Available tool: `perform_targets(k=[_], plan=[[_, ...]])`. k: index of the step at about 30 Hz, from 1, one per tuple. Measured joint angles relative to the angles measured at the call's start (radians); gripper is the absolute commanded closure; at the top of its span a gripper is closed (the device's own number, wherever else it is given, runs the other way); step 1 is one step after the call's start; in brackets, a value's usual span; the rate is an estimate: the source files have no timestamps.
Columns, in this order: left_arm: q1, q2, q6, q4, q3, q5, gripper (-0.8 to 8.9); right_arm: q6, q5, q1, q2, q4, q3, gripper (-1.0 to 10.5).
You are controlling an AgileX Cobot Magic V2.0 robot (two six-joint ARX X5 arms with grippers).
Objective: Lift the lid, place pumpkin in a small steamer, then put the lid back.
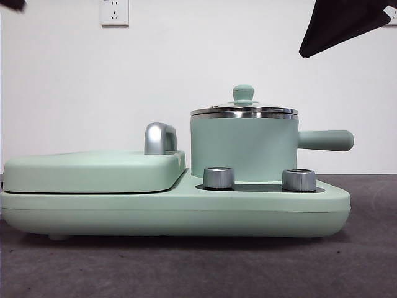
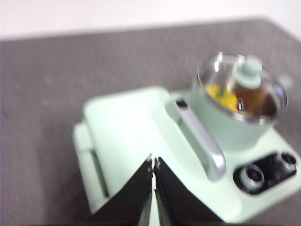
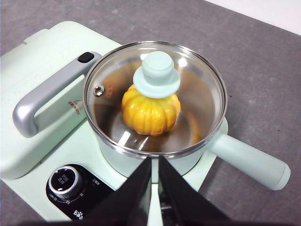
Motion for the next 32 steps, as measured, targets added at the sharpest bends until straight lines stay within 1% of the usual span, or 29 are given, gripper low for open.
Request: perform_targets(k=[6, 14, 24, 27, 32], plan=[[0.100, -0.145, 0.004, 0.095, -0.121, 0.000, 8.07, 0.000, 0.000, 0.000, 0.000, 0.000, 0.000, 9.3], [0.204, -0.306, 0.004, 0.169, -0.306, 0.002, 8.07, 0.000, 0.000, 0.000, 0.000, 0.000, 0.000, 9.3], [0.263, -0.481, -0.010, 0.300, -0.580, 0.002, 8.07, 0.000, 0.000, 0.000, 0.000, 0.000, 0.000, 9.3], [0.281, -0.528, -0.030, 0.336, -0.648, 0.001, 8.07, 0.000, 0.000, 0.000, 0.000, 0.000, 0.000, 9.3], [0.300, -0.576, -0.075, 0.347, -0.693, -0.064, 8.07, 0.000, 0.000, 0.000, 0.000, 0.000, 0.000, 9.3]])
